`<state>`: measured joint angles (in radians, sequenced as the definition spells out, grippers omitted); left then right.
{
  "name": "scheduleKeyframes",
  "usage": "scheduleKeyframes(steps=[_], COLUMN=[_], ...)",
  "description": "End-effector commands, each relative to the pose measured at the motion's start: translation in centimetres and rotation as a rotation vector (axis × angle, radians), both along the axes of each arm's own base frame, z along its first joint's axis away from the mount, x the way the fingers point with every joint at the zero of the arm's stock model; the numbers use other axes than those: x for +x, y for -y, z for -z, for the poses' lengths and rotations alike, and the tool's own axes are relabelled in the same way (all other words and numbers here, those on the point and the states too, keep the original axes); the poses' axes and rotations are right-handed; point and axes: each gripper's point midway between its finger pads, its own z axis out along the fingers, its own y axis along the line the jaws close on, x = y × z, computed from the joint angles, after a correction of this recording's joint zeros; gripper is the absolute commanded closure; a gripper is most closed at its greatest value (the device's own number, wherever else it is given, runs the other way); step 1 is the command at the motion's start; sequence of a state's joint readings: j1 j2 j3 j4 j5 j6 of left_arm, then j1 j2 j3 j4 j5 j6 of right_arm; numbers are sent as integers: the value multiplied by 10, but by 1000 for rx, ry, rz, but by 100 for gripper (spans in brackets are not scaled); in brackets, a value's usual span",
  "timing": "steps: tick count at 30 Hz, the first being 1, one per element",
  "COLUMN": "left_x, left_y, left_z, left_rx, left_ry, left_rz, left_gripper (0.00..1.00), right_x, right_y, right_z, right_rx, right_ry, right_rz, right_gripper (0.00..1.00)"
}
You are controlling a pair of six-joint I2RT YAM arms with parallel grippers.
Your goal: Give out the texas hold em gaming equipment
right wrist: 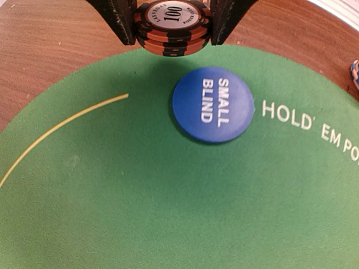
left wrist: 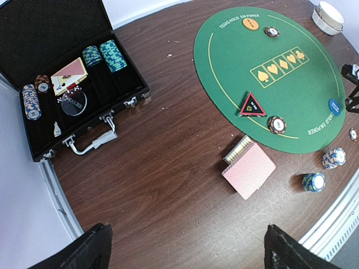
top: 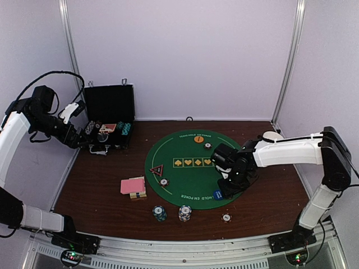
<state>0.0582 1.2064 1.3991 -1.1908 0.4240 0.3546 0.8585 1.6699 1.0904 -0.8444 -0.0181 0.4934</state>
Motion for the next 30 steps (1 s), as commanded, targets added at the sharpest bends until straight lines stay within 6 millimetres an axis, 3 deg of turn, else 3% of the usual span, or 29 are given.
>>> scheduleKeyframes(steps=[1,15,19,23,30], left_x=[0,-2,-2,-2,-3], left_y=[0,0,0,0,0], left_z=[-9,-7,-5,-5,-5], left_rx=[-3,-4,-3,-3,2], left_ry=[23,16,11,10,13], left_rz=[8,10,11,11,12], left_gripper=[2,3,2,2,3], right_x=[18,14,15,23,33], right_y=[-1,17,19,17,10], right_z=[7,30,28,13,-38], right_rx=[8,-32,-40,-39,0], right_ry=[40,6,8,46,130], right_rz=[10,26,23,19,-3], right_gripper=[73,70,53,35,30])
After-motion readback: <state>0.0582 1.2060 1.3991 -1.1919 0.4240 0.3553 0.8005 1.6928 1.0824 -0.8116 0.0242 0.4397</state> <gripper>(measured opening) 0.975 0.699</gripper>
